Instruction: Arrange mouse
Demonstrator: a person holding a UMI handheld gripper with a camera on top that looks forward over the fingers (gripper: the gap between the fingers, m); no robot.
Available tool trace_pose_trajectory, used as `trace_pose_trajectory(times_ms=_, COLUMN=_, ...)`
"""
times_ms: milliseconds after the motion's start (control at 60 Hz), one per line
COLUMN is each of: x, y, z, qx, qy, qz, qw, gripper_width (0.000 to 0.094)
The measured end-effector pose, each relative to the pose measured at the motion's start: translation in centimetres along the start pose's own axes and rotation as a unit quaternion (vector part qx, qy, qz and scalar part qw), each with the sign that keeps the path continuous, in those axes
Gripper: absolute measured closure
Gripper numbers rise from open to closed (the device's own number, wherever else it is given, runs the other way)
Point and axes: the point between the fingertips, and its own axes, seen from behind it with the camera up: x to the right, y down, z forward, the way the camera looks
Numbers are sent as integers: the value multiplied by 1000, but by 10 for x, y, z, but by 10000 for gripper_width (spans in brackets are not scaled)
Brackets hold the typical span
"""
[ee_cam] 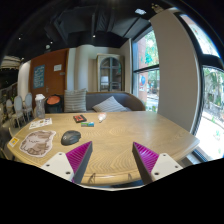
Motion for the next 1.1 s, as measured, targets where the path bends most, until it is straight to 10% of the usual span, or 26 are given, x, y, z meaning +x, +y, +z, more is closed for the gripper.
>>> trace_pose_trajectory(times_ms=583, x=-188, y=47, z=127, qx=-133, qy=-191, qz=-29, qw=972, gripper_width=100)
trace_pose_trajectory(times_ms=833, x=-239, y=39, z=212, qx=-171, qy=-175, qz=-15, qw=969, gripper_width=122)
trace_pose_trajectory(times_ms=1100, x=-249, y=34, z=238, qx=-156, qy=-118, qz=-67, qw=978, gripper_width=451)
